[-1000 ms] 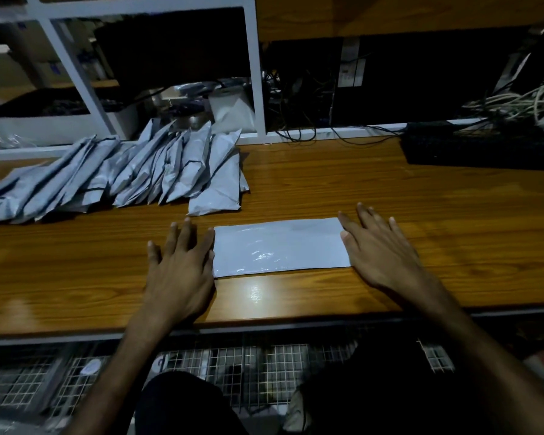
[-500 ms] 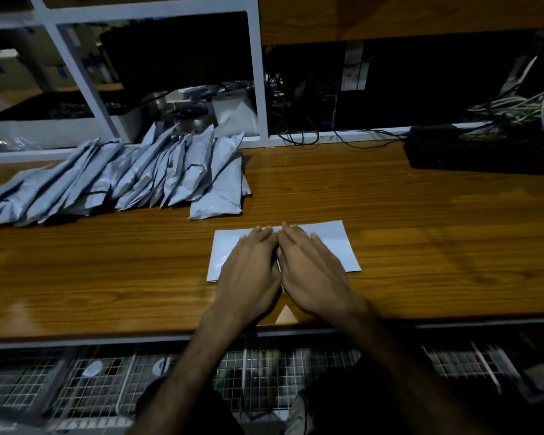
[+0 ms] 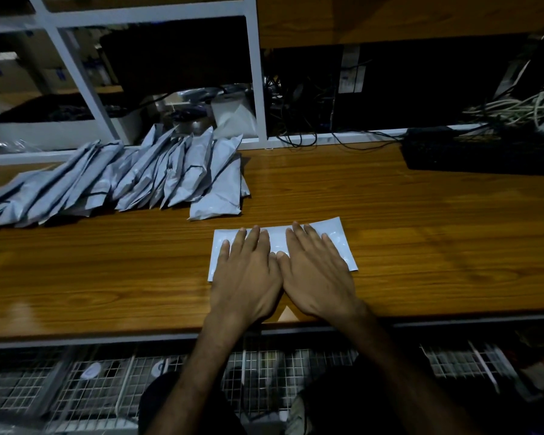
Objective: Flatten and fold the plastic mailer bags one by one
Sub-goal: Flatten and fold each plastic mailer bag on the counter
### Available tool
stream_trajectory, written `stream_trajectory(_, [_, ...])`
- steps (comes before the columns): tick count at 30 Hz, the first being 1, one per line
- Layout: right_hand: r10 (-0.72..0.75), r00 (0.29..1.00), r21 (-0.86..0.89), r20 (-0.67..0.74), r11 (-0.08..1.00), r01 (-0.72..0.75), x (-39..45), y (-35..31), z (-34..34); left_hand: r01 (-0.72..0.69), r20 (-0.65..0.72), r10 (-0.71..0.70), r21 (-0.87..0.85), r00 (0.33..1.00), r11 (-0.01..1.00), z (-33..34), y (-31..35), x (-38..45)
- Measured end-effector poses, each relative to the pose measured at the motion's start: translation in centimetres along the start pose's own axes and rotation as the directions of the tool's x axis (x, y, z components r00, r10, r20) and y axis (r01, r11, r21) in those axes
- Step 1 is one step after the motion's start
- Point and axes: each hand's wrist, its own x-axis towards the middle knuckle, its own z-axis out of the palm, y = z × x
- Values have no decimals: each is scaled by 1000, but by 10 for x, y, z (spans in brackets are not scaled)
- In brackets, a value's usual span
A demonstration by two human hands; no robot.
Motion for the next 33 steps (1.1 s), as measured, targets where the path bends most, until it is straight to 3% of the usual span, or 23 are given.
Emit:
stream_trajectory(6, [75, 997, -2, 12, 997, -75, -2, 0, -1, 126, 4, -126, 27, 992, 992, 0, 7, -2])
stream_trajectory(14, [150, 988, 18, -21, 989, -150, -5, 3, 0, 174, -4, -174, 59, 985, 983, 0, 5, -3])
stream_trajectory(33, [194, 981, -71, -1, 978, -194, -8, 40, -11, 67, 38, -71, 106, 997, 992, -8, -49, -8])
